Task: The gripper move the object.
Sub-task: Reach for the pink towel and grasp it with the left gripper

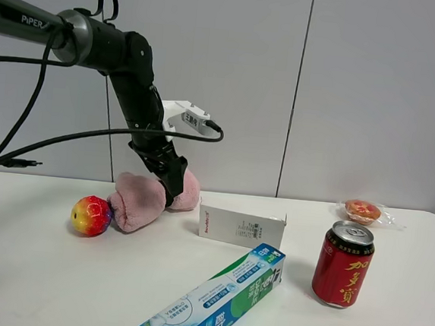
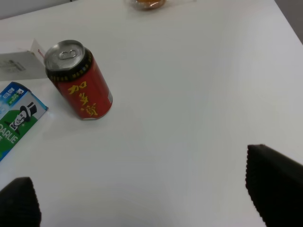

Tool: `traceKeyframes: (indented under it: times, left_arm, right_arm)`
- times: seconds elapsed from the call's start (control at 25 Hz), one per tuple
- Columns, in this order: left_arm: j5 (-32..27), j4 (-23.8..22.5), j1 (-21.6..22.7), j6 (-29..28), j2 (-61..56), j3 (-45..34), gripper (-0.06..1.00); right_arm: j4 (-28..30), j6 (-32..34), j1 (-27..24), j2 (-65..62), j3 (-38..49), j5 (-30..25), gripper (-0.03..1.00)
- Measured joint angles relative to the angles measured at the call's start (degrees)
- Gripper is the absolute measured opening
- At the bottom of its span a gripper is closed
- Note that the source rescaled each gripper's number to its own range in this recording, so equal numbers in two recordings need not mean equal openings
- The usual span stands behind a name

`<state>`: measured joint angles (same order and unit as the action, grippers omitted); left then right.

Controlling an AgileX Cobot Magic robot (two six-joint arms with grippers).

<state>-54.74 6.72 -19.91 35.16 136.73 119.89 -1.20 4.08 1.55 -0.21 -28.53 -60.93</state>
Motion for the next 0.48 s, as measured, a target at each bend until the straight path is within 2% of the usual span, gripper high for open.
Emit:
traceKeyframes:
  times: [0.48]
  left_arm:
    - [3.93,-0.02,3.15,-0.87,3.26,0.86,1.0]
  right_arm:
    - [0.0,0.0,0.0,0.0,0.0,0.0,1.0]
